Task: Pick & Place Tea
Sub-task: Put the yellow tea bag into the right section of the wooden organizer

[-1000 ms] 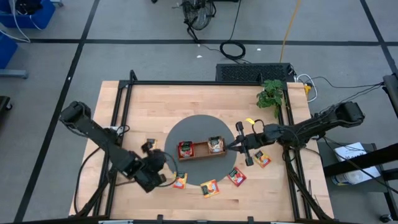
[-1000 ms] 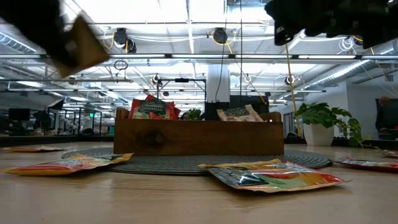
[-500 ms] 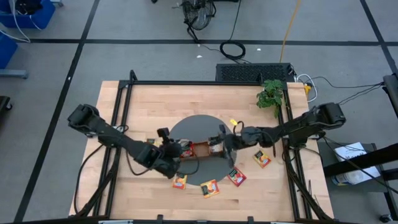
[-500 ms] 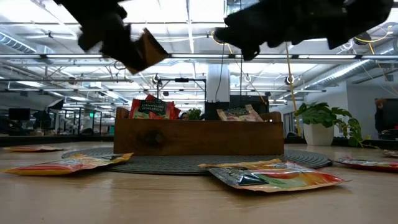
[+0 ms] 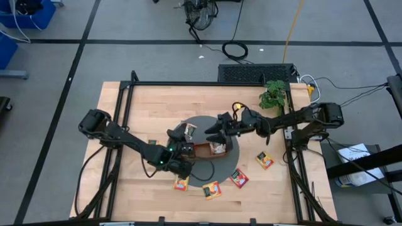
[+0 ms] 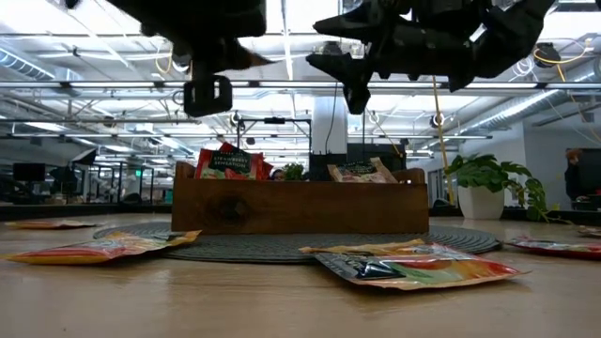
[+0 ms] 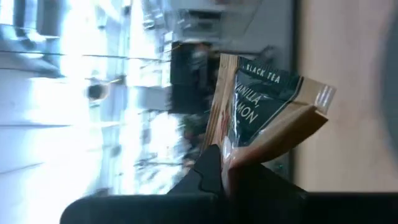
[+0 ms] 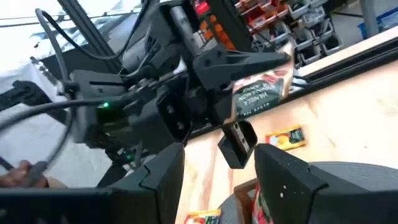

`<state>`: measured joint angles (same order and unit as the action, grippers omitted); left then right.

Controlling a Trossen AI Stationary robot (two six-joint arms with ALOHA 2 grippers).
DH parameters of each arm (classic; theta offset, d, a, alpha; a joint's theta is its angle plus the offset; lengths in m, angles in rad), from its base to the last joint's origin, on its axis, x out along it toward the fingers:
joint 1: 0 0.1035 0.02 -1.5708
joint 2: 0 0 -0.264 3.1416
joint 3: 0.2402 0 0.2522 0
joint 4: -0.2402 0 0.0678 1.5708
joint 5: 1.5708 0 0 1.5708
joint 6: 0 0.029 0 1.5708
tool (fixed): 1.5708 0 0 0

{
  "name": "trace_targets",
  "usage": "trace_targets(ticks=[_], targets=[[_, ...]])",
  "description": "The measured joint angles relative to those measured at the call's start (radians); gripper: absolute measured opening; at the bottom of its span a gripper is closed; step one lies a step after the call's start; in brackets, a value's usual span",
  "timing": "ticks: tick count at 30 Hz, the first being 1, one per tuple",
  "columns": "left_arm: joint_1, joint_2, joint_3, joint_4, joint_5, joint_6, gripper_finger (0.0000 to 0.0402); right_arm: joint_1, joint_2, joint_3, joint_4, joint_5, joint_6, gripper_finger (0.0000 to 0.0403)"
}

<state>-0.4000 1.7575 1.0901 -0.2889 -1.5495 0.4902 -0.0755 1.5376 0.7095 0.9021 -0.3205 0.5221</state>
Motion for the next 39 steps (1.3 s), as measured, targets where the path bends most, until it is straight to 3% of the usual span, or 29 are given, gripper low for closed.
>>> trace_targets(ticks=[10, 21, 26, 39], targets=[[0.057, 0.003, 0.003, 0.365, -0.015, 0.510, 0.0010, -0.030, 0.001, 0.004, 0.020, -0.051, 0.012, 0.0179], [0.036, 0.005, 0.116, 0.448, 0.074, 0.574, 0.0010, -0.063, 0.000, 0.003, 0.014, -0.048, -0.011, 0.0178], [0.035, 0.009, 0.118, 0.477, 0.142, 0.602, 0.0010, -0.069, 0.000, 0.003, 0.079, -0.052, -0.003, 0.0178], [0.065, 0.009, 0.118, 0.486, 0.185, 0.577, 0.0010, -0.054, 0.000, 0.004, 0.149, -0.073, 0.019, 0.0178]])
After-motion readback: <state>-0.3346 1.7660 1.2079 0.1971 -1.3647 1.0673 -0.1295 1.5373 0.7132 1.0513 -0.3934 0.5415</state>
